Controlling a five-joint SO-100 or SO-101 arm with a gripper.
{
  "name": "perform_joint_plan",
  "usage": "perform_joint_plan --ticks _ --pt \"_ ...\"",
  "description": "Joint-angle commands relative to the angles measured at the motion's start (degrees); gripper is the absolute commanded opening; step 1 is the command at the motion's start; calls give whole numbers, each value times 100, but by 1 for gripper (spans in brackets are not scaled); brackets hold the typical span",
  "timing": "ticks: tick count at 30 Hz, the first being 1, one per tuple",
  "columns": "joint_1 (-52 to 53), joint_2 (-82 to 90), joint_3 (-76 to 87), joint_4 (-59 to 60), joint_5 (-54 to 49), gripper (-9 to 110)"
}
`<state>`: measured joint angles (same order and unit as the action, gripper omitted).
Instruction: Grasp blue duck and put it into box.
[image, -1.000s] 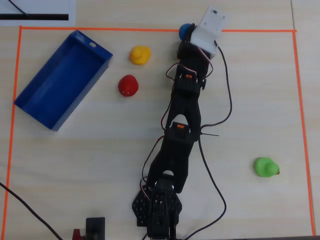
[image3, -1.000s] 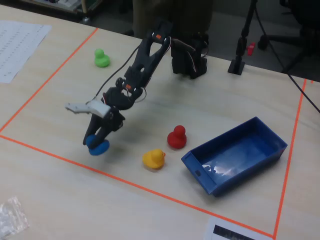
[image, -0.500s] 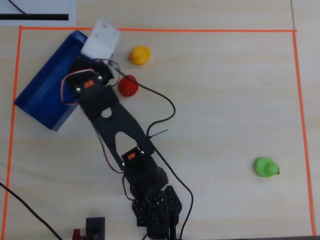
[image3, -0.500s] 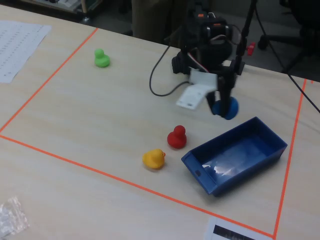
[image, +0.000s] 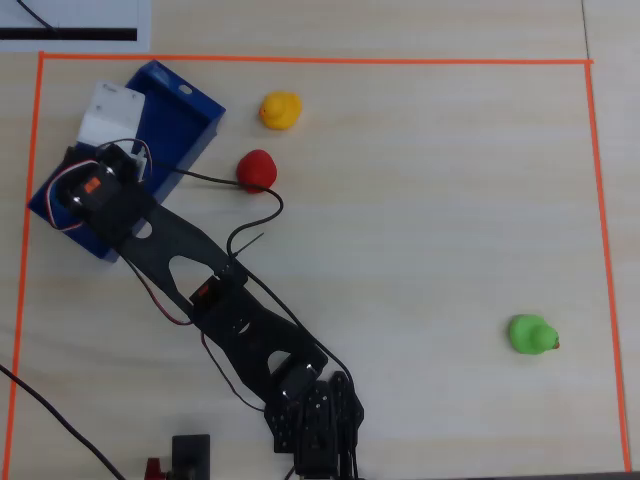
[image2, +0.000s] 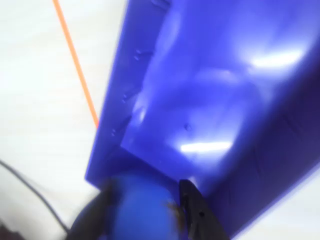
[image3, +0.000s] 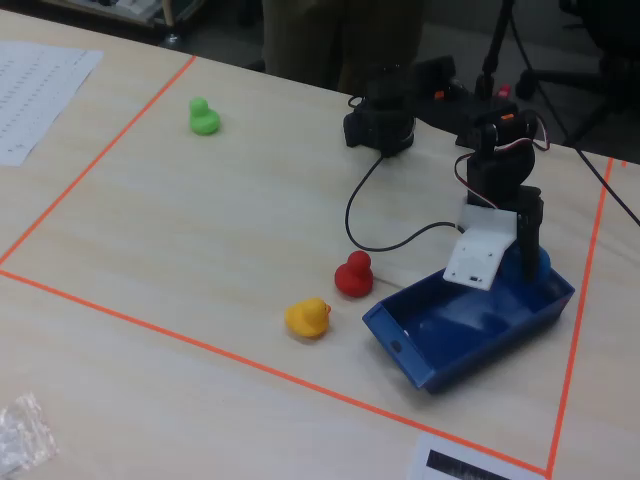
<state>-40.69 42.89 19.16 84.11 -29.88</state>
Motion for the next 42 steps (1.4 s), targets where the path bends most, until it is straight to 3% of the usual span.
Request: perform_joint_plan --ticks 1,4,6,12,20,23,27,35,42 --pt "369 88 -431 97 -624 31" --pt "782 448 0 114 -870 9" --pt "1090 1345 1292 -211 -1046 1" --pt "2399 5309 7022 -3621 -2048 0" --pt "4307 9185 12560 -7638 -3788 0" --pt "4535 10318 14212 -8525 -4254 0" --pt "4482 12050 15715 -8200 -4403 0" --pt "4500 14599 15899 -4166 -4131 0" --pt "4535 14678 15908 -984 -5115 1"
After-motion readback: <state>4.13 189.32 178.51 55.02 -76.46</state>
